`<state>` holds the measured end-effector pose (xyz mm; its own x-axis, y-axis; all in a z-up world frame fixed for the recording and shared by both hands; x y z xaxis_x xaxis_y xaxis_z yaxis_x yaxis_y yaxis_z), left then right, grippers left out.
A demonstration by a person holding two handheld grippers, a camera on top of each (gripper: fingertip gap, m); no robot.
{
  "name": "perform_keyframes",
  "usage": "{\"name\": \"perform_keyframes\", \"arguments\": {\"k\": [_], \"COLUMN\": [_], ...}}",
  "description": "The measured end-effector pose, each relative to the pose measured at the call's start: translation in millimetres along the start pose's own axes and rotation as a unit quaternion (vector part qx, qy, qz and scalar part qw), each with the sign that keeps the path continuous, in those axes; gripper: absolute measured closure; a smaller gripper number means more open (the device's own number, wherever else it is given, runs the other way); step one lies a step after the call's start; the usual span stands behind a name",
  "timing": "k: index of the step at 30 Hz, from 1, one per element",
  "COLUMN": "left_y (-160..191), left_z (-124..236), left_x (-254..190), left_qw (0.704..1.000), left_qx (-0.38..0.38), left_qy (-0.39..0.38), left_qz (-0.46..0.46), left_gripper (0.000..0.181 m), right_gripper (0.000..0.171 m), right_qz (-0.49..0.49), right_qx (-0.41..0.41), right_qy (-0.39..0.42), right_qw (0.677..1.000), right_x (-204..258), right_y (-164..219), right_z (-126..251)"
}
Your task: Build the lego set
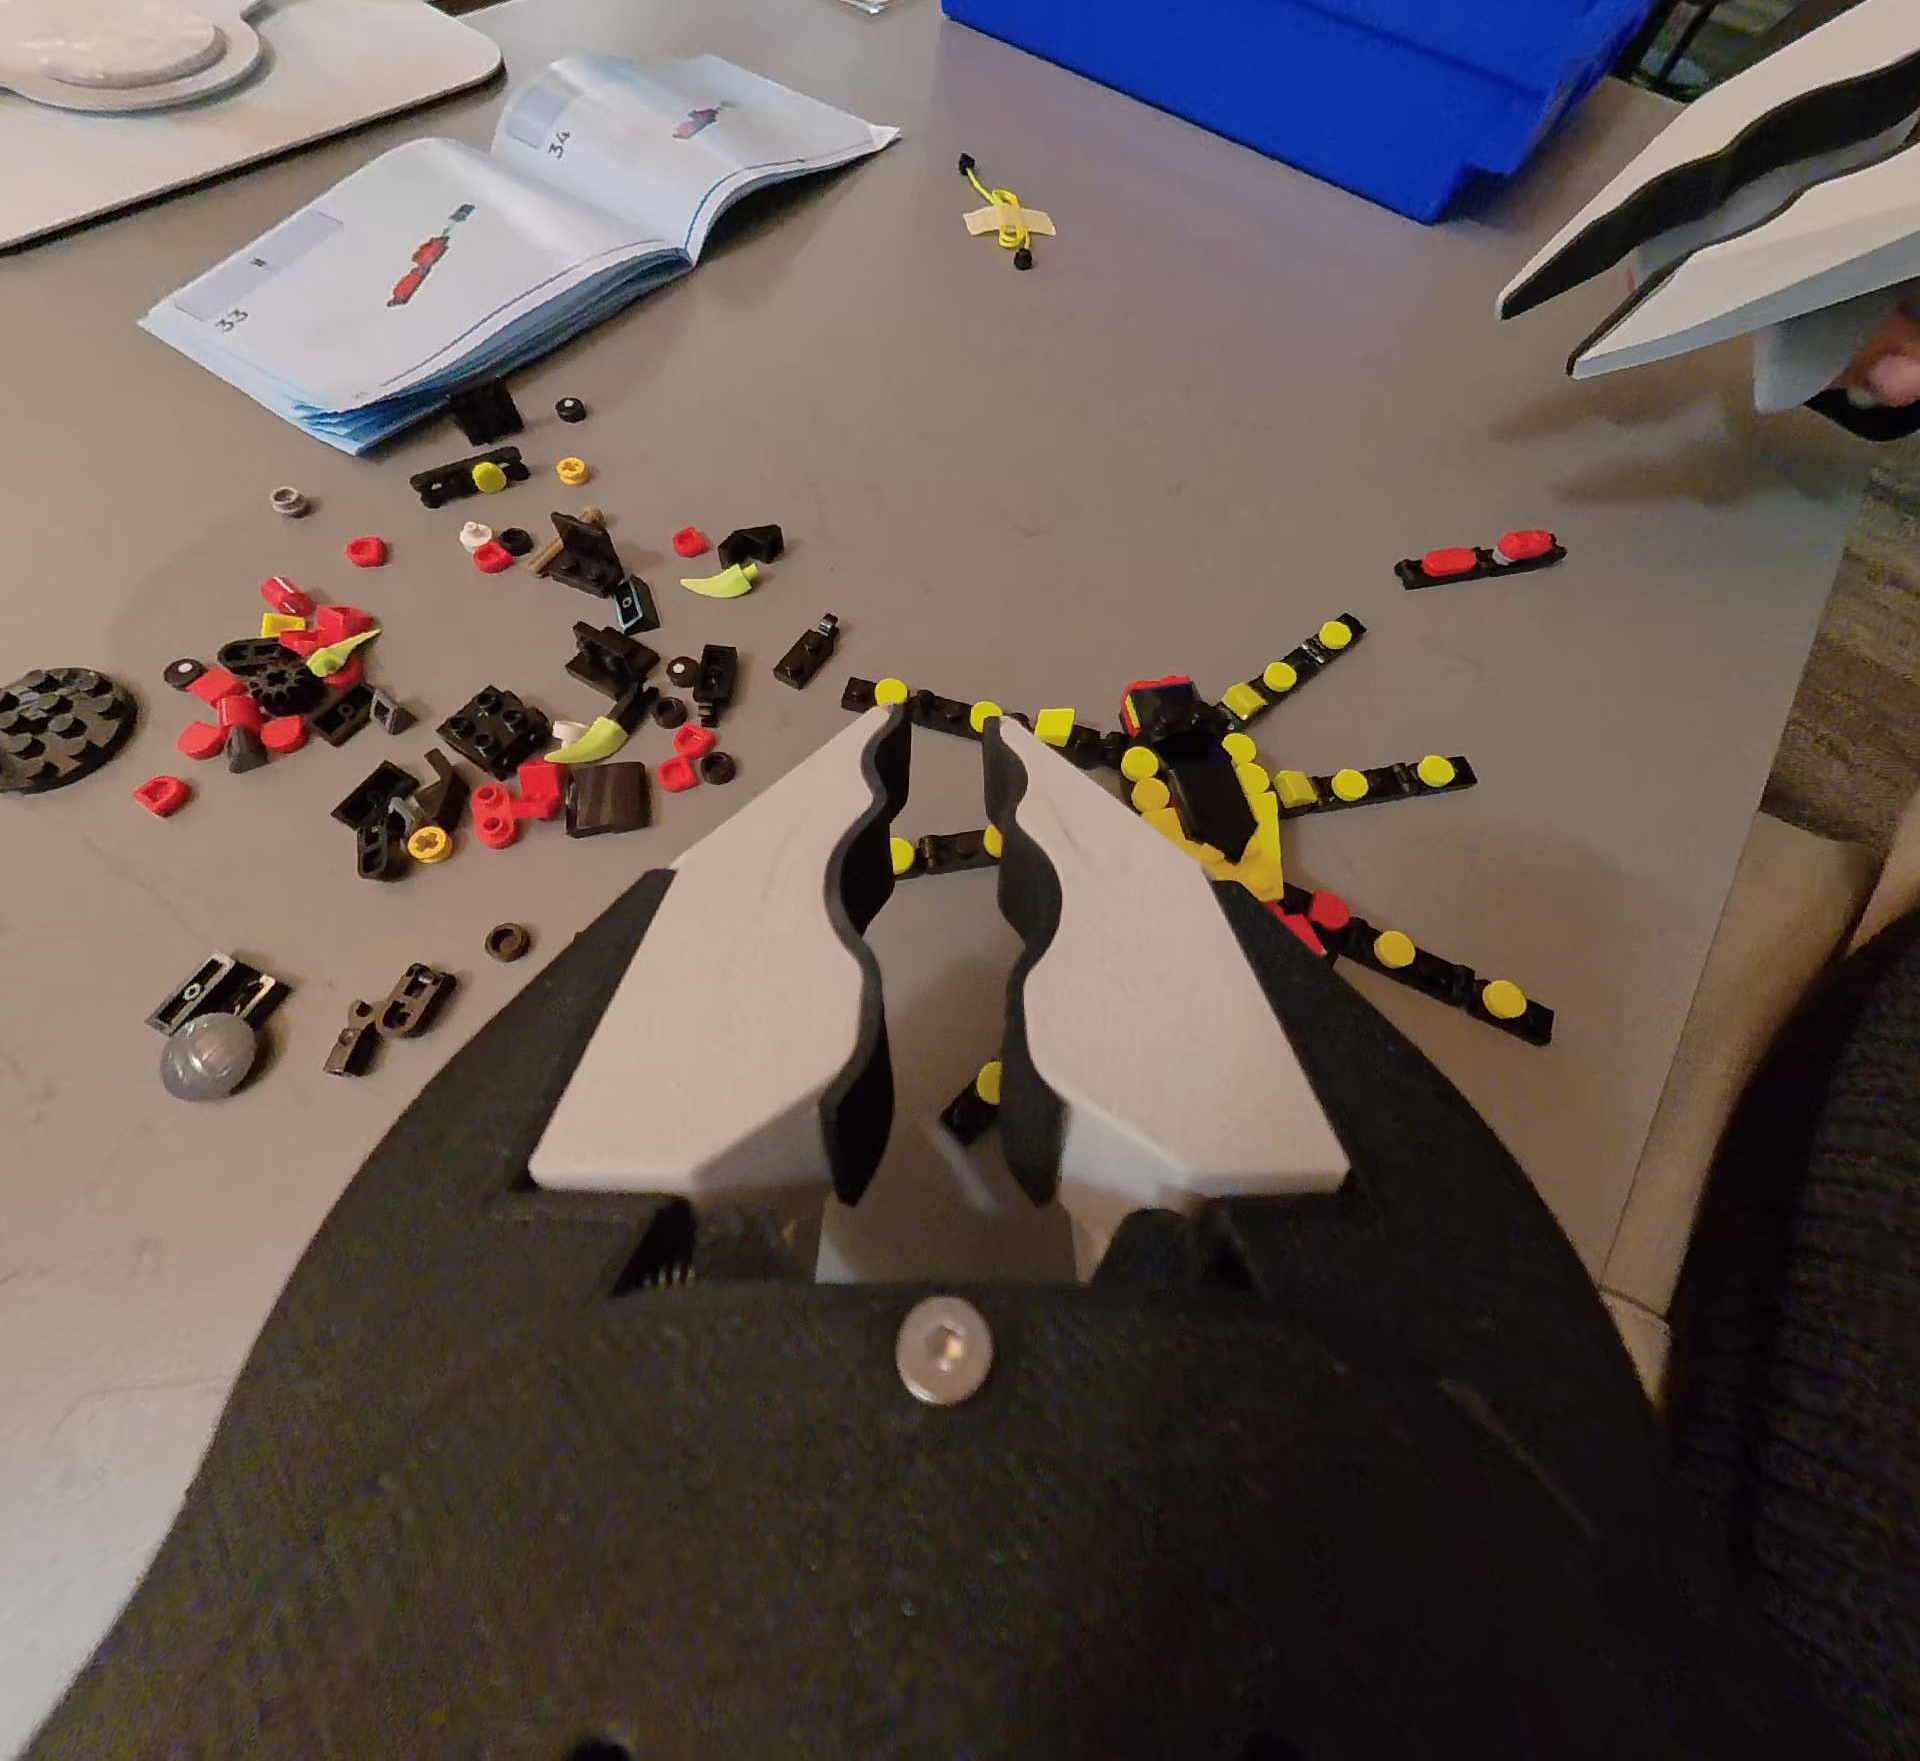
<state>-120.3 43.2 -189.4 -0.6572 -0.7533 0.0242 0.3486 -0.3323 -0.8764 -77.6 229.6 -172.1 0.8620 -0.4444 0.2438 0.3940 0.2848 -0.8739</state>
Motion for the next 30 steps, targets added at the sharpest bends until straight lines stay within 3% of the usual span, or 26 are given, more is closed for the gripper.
{"name": "perform_keyframes", "arguments": {"k": [11,15,17,22,30], "left_y": [1,-1,6,25,37], "left_z": [0,10,17,18,13], "left_x": [4,65,91,115,117], "left_qw": [1.0,0.987,0.983,0.983,0.98], "left_qx": [0.0,-0.009,0.009,0.059,0.084], "left_qy": [-0.009,-0.143,-0.173,-0.172,-0.181], "left_qz": [-0.01,-0.068,-0.06,0.01,-0.008], "left_gripper": [0.167,0.167,0.167,0.172,0.173], "right_gripper": [0.147,0.148,0.148,0.148,0.148], "right_qz": [0.001,0.003,0.002,0.0,-0.008], "right_qx": [0.005,0.005,0.004,0.007,0.008], "right_qy": [0.003,0.006,0.005,0.005,0.008], "right_qw": [1.0,1.0,1.0,1.0,1.0], "right_x": [-1,-1,-1,-2,-6], "right_y": [2,1,1,3,5], "right_z": [0,1,1,0,1]}}
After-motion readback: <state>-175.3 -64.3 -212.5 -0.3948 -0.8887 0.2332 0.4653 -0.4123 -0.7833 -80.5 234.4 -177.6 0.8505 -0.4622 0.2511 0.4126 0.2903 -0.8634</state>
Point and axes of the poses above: each gripper's, where its closed fingertips meet, z back along the fingers, y out of its underside, x = y × z across the jaws, the point moved 1 cm from there along z, back along the fingers, and after that the axes turned 13 degrees about -y, right-handed, at the moved point
